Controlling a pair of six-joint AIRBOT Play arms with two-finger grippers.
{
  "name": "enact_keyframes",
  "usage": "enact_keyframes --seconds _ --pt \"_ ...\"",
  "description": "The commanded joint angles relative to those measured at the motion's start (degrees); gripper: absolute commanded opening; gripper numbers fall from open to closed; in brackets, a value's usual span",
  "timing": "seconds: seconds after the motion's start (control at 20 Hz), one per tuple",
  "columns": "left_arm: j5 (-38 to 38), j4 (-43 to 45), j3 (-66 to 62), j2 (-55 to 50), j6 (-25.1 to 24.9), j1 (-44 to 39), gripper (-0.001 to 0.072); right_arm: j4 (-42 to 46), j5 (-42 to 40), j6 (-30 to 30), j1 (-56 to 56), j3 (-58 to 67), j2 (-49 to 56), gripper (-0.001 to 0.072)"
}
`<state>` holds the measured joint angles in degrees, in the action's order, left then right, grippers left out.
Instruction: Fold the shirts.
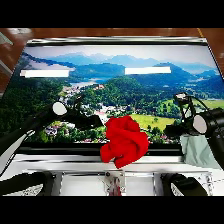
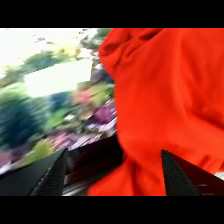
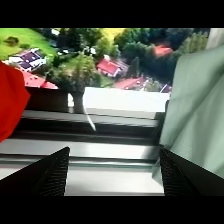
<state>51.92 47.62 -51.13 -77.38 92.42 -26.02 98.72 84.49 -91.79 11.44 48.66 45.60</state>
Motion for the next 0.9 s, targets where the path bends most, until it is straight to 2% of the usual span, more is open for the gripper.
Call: enact_keyframes --seconds 0.0,0.05,0.15,0.2,0.25,0.3,0.35,0.5,0.65,0.85 --pt "-4.39 -16.41 1.05 -7.15 -10.62 -2.62 0.0716 -10.75 0.04 3.15 -7.8 -1.29 -0.07 0.0682" --pt "-4.37 -19.06 1.05 -8.79 -12.96 -3.5 0.0716 -14.16 0.37 4.5 -10.69 -1.29 -0.07 0.0682" --pt "-4.39 -21.4 1.05 -11.67 -13.46 -4.59 0.0711 -20.39 0.39 6.51 -15.58 -1.29 -0.07 0.0682" --pt "-4.42 -22.97 1.05 -12.7 -14.29 -4.76 0.0621 -23.3 0.35 7.19 -17.94 -1.31 -0.07 0.0682" --pt "-4.5 -24.85 1.05 -13.25 -15.47 -4.74 0.0328 -26.1 0.46 8.57 -20.09 -1.64 -0.07 0.0683" --pt "-4.76 -26.38 1.03 -13.18 -17.07 -4.61 0.0129 -28.39 0.68 9.79 -21.84 -2.45 -0.07 0.0683" --pt "-4.83 -27.69 1.03 -12.87 -18.69 -4.33 0.0038 -30.73 0.79 10.91 -23.32 -4.09 -0.07 0.0683" --pt "-4.61 -28.15 1.03 -11.37 -19.98 -4.15 0.0037 -35.26 -0.76 11.61 -23.74 -13.68 -0.07 0.0683" --pt "-3.61 -28.13 1.03 -9.57 -20.31 -4.17 0.0037 -37.24 -9.07 11.15 -21.2 -23.34 -0.04 0.0683" --pt "-3.32 -28.15 1.03 -5.92 -20.83 -4.17 0.0037 -43.28 -20.0 9.14 -17.92 -28.83 1.33 0.0683"
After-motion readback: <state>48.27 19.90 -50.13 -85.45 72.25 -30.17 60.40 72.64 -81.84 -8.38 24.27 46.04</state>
